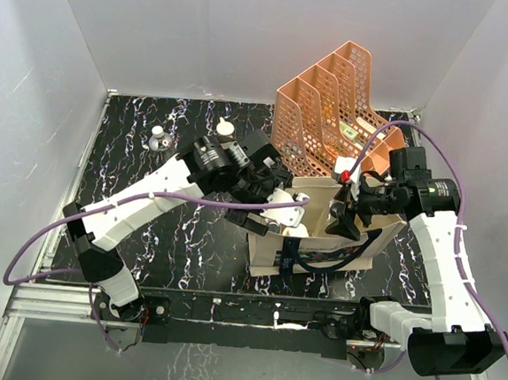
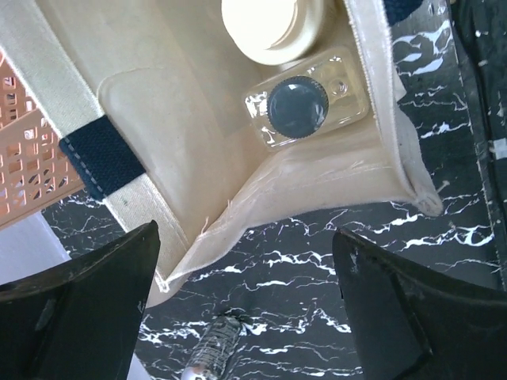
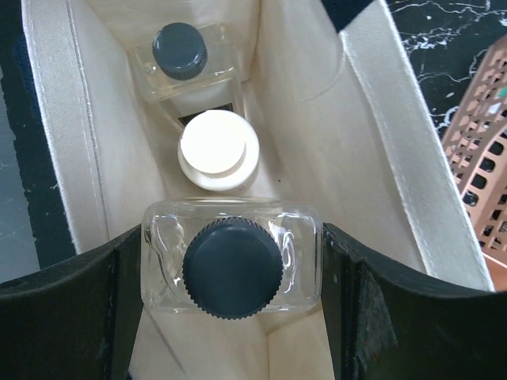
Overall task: Place the personal care products into the canvas bag
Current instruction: Place the care product in the canvas bag.
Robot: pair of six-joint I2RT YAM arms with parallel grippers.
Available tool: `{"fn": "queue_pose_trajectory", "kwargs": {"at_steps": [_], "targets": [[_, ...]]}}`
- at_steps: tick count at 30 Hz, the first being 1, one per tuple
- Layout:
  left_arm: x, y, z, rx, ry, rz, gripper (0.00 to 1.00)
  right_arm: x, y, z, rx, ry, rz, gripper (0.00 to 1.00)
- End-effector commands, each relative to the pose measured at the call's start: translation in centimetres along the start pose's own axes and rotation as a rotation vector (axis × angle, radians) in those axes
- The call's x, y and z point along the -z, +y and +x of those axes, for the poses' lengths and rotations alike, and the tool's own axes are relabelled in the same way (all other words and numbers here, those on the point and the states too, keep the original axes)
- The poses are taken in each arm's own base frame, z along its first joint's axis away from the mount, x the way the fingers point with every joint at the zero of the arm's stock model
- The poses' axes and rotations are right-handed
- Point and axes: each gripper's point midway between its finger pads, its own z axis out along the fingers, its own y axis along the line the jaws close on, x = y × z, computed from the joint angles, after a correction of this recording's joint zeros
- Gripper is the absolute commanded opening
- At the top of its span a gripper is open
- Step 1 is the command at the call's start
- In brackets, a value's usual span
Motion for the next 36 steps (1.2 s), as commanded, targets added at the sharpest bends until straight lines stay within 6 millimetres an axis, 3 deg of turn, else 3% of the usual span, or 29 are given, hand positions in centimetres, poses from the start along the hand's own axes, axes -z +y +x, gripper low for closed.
{"fn": "queue_pose_trajectory", "kwargs": {"at_steps": [1,6,16,36], "targets": [[4.4,0.5,-1.4,0.078,-0.124,-0.084,0.90,-0.7,-0.2,-3.1,0.138,-0.132,-0.023,0.08],[6.5,1.3,-1.1,0.133,-0.170,-0.136,0.90,-1.9,-0.2,-1.7,0.161,-0.102,-0.042,0.08],[9.5,3.6,2.0,0.254,-0.156,-0.280,0.91,-4.6,0.4,-0.1,0.197,-0.055,-0.139,0.08],[11.9,7.6,6.4,0.458,-0.132,-0.465,0.91,-7.9,1.3,0.9,0.282,-0.147,-0.296,0.08]]}}
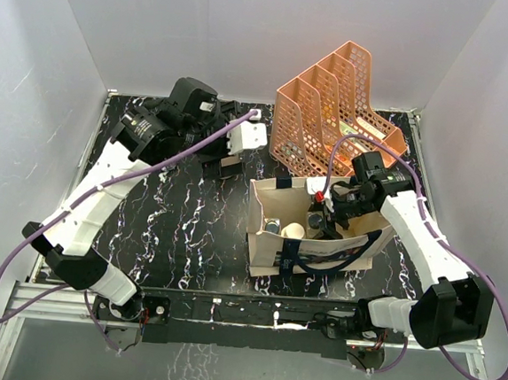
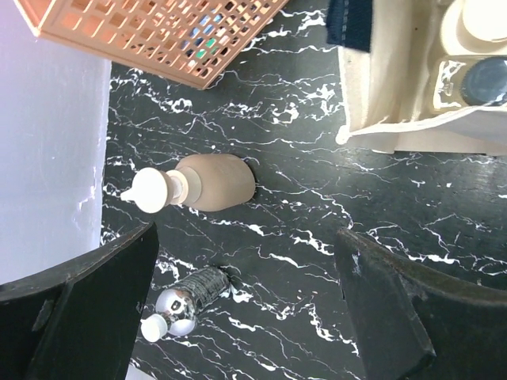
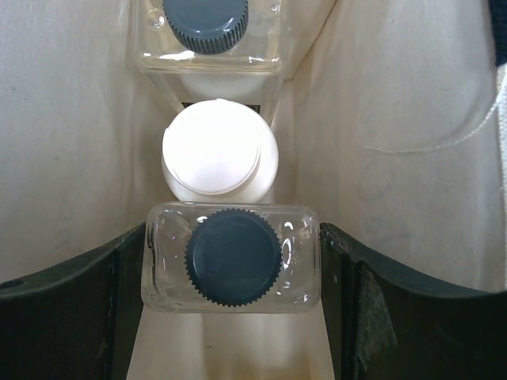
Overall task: Place the personal care products into the canvas bag
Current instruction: Place the care product in the canvas bag.
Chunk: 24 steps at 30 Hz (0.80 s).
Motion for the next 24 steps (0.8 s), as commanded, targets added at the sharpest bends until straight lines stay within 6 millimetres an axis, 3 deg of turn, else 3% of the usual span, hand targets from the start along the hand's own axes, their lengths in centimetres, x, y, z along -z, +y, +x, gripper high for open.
{"fn": "queue_pose_trajectory", "kwargs": {"at_steps": [1,10,24], "targets": [[1.6,2.0,-0.2,0.053,-0.025,-0.088,0.91,-0.5,0.0,-3.7,0.105,-0.175,-0.023,0.08],[1.6,2.4,0.5,0.067,-0.015,-0.097,0.91,-1.3,0.8,-3.5,0.098,-0.206,-0.059,0.08],[1.3,2.5,1.4,0.085,0.012,-0.119,0.94,-2.5,-0.1,0.1,0.065,-0.095,-0.017,0.11]]}}
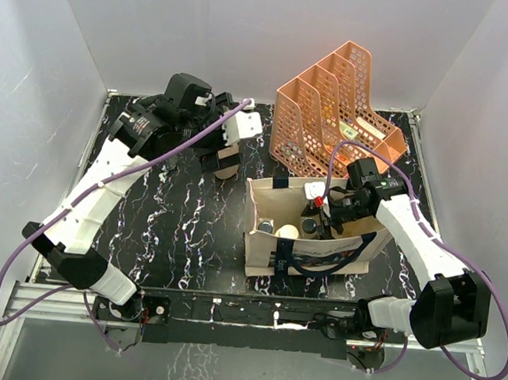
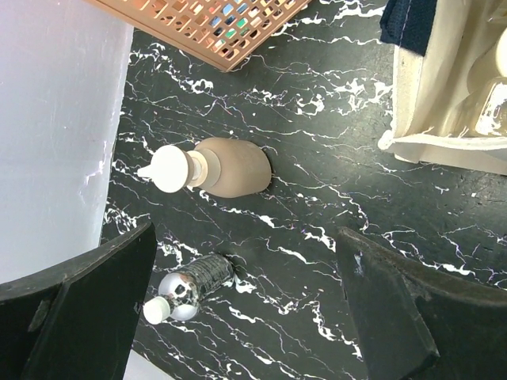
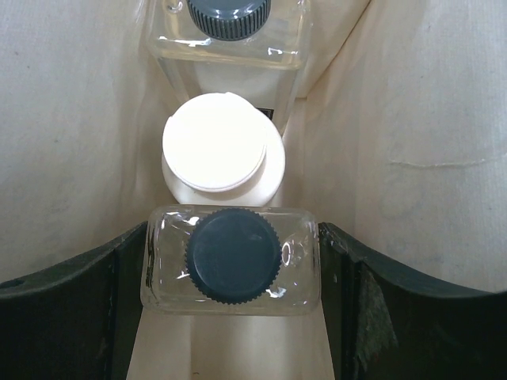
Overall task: Place the personal care products into the canvas bag
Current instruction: Place the care product in the canvas bag.
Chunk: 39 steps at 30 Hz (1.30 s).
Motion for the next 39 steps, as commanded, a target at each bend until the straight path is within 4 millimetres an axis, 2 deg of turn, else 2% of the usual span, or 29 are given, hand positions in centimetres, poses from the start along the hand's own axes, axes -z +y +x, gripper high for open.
{"fn": "queue_pose_trajectory", "kwargs": {"at_steps": [1,7,13,16,24,30,34,39], "targets": [[1.3,0.3,-0.1,0.012,-0.013,-0.035,0.94,-0.5,-0.8,0.0,0.042,-0.014,0.022,0.12],[1.3,0.3,0.3,0.011,0.000,-0.041,0.94,-0.6,-0.8,0.6,0.036,0.014,0.031,0.29],[1.3,0.2,0.7,0.015,0.009,-0.043,0.94,-0.2,-1.2,-0.2,0.039,0.008,0.066,0.43],[1.4,0.2,0.9,0.019,0.016,-0.053,0.95,-0.4,-1.0,-0.3,0.017,0.005,0.062,0.63],[1.5,0.6,1.5,0.042,0.040,-0.086,0.96,-0.6,-0.8,-0.6,-0.006,0.007,0.060,0.83],[1.9,1.1,1.9,0.054,0.054,-0.118,0.97,-0.1,-1.0,-2.5,0.011,-0.039,0.085,0.89],[1.7,0.9,1.9,0.064,0.051,-0.103,0.97,0.2,-1.0,-3.3,0.011,-0.055,0.087,0.98],[1.9,1.1,1.8,0.066,0.048,-0.112,0.97,0.9,-1.2,-4.5,0.018,-0.067,0.103,0.98]]}}
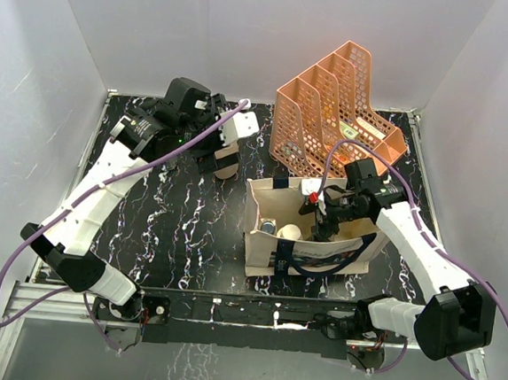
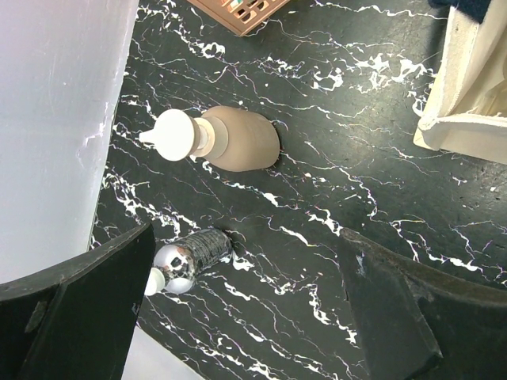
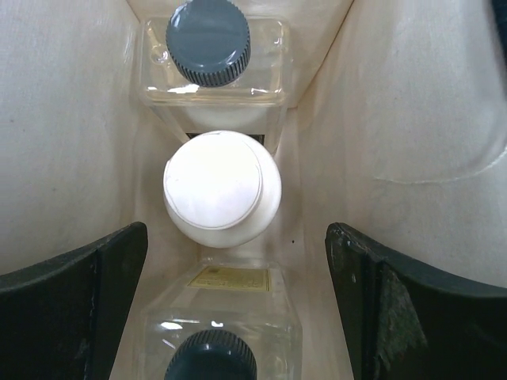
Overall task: Place the personal care products into the canvas bag
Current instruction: Place the care product in the canvas bag.
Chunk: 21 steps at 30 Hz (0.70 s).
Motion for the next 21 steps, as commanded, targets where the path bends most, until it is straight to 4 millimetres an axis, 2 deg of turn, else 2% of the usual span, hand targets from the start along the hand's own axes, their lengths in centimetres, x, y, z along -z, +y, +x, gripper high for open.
{"fn": "queue_pose_trajectory", "kwargs": {"at_steps": [1,10,15,18,21], "targets": [[2.2,0.7,-0.4,0.019,-0.038,-0.051,0.97,1.4,-1.0,-3.8,0.084,-0.069,0.052,0.98],[2.0,1.0,-0.2,0.051,-0.037,-0.062,0.97,3.4,-1.4,-7.5,0.105,-0.106,0.095,0.98],[2.3,1.9,0.1,0.078,-0.030,-0.097,0.97,4.7,-1.5,-9.8,0.106,-0.133,0.129,0.98],[2.6,3.1,0.4,0.115,-0.025,-0.149,0.97,5.8,-2.3,-11.8,0.088,-0.154,0.181,0.99],[2.9,4.5,0.9,0.177,-0.028,-0.203,0.97,6.9,-4.1,-14.0,0.032,-0.176,0.264,0.99]]}}
